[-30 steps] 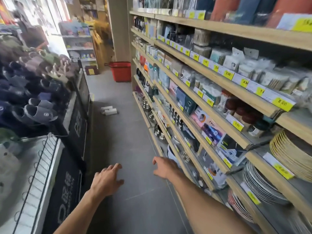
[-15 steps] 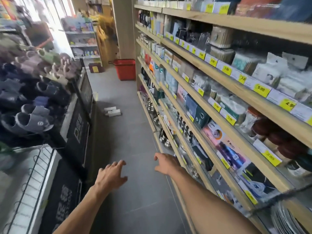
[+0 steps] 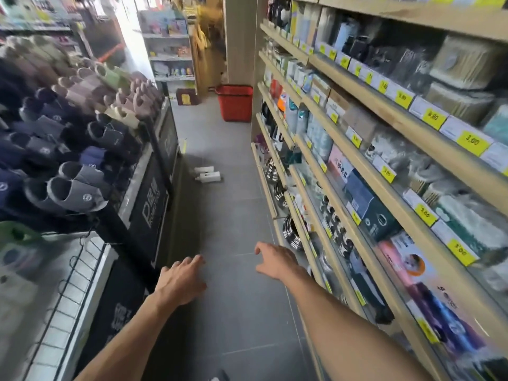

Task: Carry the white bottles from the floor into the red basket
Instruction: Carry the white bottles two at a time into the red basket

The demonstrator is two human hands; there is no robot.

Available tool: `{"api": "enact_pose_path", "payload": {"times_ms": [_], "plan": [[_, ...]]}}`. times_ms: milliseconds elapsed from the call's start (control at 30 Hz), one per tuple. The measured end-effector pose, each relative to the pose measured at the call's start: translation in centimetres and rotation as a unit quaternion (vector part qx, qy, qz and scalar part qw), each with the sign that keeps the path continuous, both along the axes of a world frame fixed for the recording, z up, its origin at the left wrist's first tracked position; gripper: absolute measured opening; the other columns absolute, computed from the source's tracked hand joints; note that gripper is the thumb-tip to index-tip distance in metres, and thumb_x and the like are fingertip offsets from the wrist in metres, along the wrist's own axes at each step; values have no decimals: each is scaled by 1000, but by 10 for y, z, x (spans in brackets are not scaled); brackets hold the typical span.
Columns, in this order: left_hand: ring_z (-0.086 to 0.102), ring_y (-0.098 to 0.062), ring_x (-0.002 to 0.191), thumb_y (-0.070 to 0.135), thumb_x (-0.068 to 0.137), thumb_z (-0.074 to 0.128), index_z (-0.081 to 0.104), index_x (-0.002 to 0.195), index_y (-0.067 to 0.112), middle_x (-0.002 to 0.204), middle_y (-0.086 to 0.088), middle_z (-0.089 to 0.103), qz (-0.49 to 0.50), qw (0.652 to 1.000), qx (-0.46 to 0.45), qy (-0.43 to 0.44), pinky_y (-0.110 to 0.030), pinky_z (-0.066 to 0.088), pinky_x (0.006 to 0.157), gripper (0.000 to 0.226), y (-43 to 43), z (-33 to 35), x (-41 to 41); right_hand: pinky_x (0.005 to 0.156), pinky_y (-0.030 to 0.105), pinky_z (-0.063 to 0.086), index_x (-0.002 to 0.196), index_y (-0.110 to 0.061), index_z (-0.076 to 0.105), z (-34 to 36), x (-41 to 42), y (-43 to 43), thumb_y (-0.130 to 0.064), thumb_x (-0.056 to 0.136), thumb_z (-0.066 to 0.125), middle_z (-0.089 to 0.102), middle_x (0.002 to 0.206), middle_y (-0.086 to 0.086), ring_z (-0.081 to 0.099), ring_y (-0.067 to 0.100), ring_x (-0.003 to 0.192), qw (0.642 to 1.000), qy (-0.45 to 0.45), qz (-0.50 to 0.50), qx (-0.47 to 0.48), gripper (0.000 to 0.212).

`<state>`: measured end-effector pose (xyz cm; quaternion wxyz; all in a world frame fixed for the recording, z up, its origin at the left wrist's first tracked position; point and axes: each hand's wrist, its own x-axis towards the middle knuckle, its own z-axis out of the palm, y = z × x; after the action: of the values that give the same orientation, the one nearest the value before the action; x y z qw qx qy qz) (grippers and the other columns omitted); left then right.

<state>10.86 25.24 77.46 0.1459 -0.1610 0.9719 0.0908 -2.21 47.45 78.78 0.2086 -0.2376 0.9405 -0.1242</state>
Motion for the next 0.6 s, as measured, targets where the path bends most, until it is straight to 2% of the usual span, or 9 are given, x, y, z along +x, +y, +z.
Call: {"api": "enact_pose_path", "payload": {"times_ms": [200, 400, 600], "plan": [[50, -23, 128, 53, 87, 61, 33, 145, 33, 138, 5, 50, -18, 1000, 0, 12, -43, 40, 98, 67, -51, 3, -44, 77, 31, 38, 128, -24, 54, 6, -29, -46, -26, 91, 66, 67, 123, 5, 62, 29, 111, 1000, 3, -4, 9, 40], [51, -24, 127, 54, 88, 61, 34, 144, 32, 138, 4, 51, -37, 999, 0, 25, -45, 41, 99, 66, -100, 10, -79, 81, 31, 40, 130, -25, 53, 15, -58, -94, -29, 91, 70, 67, 123, 5, 64, 29, 111, 1000, 5, -18, 7, 43], [51, -25, 127, 52, 88, 61, 34, 145, 30, 137, 3, 51, -32, 999, 6, 11, -46, 41, 100, 66, -138, 4, -102, 76, 31, 38, 134, -26, 46, 15, -86, -132, -27, 90, 68, 67, 118, 8, 64, 32, 106, 999, 18, -10, 26, 49]]}}
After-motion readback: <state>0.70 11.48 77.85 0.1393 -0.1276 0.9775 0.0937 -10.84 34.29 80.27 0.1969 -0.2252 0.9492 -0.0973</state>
